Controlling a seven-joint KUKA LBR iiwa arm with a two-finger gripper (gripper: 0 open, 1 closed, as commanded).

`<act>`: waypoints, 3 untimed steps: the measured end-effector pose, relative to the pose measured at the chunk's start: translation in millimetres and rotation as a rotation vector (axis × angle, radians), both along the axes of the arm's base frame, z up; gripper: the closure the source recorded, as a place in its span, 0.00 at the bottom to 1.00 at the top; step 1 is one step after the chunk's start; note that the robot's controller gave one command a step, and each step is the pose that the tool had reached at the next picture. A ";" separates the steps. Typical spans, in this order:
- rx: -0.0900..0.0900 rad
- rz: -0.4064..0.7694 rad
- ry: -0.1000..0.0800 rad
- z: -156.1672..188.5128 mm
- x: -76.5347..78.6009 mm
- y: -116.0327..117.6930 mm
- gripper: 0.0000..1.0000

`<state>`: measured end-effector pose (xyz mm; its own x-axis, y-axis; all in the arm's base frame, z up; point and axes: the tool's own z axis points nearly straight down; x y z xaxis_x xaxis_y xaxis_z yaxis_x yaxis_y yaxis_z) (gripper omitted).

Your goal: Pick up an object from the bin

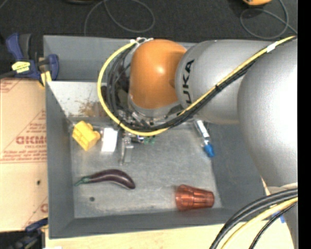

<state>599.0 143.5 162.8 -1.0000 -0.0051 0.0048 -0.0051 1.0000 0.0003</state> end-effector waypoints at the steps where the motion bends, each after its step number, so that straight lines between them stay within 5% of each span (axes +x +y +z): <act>1: 0.001 -0.003 -0.008 5.1 1.9 -0.6 0.00; 2: 0.002 0.018 -0.007 -67.0 -49.4 -10.1 0.00; 3: 0.001 0.002 -0.001 -76.5 -65.7 -8.0 0.00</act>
Offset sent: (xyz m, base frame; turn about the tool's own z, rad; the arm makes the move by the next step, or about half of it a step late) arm -0.0680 -0.0126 -0.0928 -0.0267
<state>533.2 135.5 86.3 -1.0000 -0.0067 0.0035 -0.0067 1.0000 0.0011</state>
